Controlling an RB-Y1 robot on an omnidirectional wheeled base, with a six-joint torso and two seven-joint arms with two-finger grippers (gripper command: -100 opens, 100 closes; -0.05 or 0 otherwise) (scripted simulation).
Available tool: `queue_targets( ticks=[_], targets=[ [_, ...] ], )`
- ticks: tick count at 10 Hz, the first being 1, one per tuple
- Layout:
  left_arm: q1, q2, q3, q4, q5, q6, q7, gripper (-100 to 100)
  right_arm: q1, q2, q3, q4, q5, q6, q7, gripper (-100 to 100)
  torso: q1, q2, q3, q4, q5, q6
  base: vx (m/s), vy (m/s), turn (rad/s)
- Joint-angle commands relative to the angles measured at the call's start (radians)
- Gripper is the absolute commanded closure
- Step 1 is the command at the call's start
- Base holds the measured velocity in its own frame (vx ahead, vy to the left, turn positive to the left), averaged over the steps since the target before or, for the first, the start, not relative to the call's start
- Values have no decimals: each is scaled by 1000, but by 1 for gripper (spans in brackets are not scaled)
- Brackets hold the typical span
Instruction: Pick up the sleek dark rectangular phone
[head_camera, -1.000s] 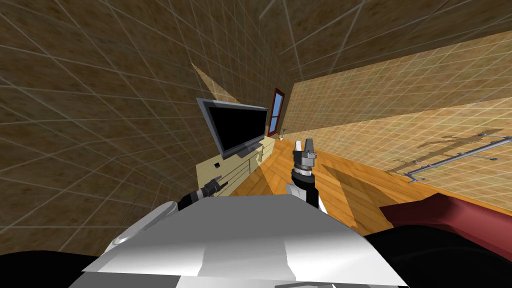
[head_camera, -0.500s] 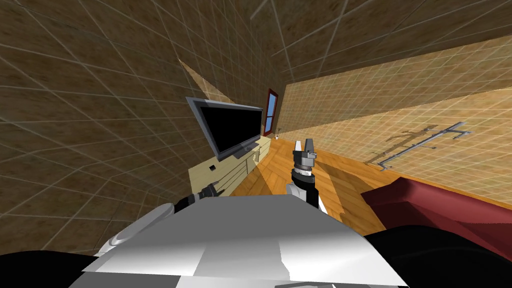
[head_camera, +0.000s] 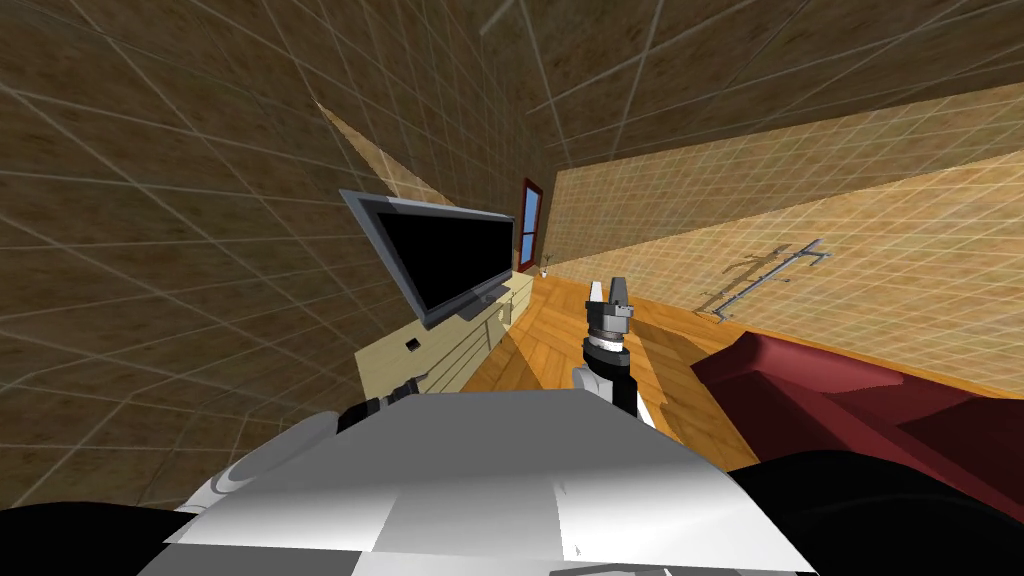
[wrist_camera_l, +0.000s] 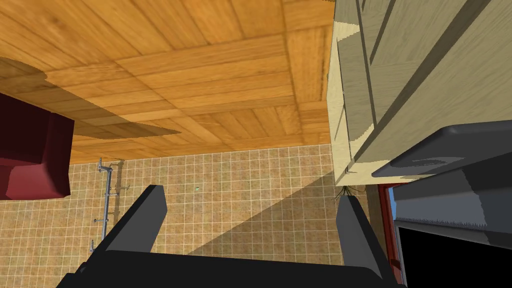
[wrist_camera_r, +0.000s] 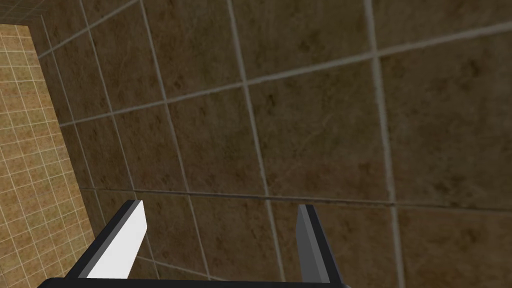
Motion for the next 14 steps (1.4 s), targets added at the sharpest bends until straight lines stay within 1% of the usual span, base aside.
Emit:
queue_targets(
  ticks=[1, 2, 3, 4, 5, 6, 7, 8, 9, 10, 11, 12, 13, 14],
  targets=[
    [-4, 2, -3, 14, -28, 1, -2, -100, 0, 0, 0, 0, 0, 0, 0, 0, 0, 0, 0, 0, 0, 0, 15, 10, 26],
    [-10, 33, -23, 54, -69, 6, -15, -100, 0, 0, 0, 0, 0, 0, 0, 0, -1, 1, 0, 0, 0, 0, 32, 11, -235],
    [-10, 33, -23, 56, -91, 6, -15, -100, 0, 0, 0, 0, 0, 0, 0, 0, 0, 0, 0, 0, 0, 1, 34, 20, -166],
    [-17, 60, -43, 97, -123, 11, -28, -100, 0, 0, 0, 0, 0, 0, 0, 0, 0, -1, 0, 0, 0, 0, 47, 27, -241],
    [-17, 60, -43, 97, -152, 11, -28, -100, 0, 0, 0, 0, 0, 0, 0, 0, 1, -1, -1, 0, 0, 1, 46, 30, -119],
    [-24, 86, -63, 138, -179, 18, -41, -100, 0, 0, 0, 0, 0, 0, 0, 0, 0, -1, -1, 0, 0, 0, 61, 35, -221],
    [-24, 86, -63, 138, -212, 18, -41, -100, 0, 0, 0, 0, 0, 0, 0, 0, 1, -2, -1, 0, 0, 1, 58, 39, -118],
    [-32, 108, -84, 174, -247, 26, -55, -100, 0, 0, 0, 0, 0, 0, 0, 0, 1, -2, -1, -1, 0, 0, 68, 35, -234],
    [-32, 108, -84, 178, -262, 26, -55, -100, 0, 0, 0, 0, 0, 0, 0, 0, 1, -3, -2, -1, 0, 1, 54, 41, -125],
    [-41, 128, -106, 214, -295, 34, -68, -100, 0, 0, 0, 0, 0, 0, 0, 0, 1, -2, -1, -1, 0, 0, 69, 44, -160],
    [-41, 128, -106, 217, -324, 34, -68, -100, 0, 0, 0, 0, 0, 0, 0, 0, 1, -3, -2, -1, 0, 0, 68, 49, -127],
    [-41, 128, -106, 217, -328, 34, -68, -100, 0, 0, 0, 0, 0, 0, 0, 0, 1, -3, -2, -1, 0, 0, 31, 24, -7],
    [-50, 144, -127, 255, -367, 43, -81, -100, 0, 0, 0, 0, 0, 0, 0, 0, 0, -1, -1, 0, 0, -1, 56, 31, -187],
    [-50, 144, -127, 255, -383, 43, -81, -100, 0, 0, 0, 0, 0, 0, 0, 0, 0, -2, -1, 0, 0, 0, 64, 39, -132]
  ],
)
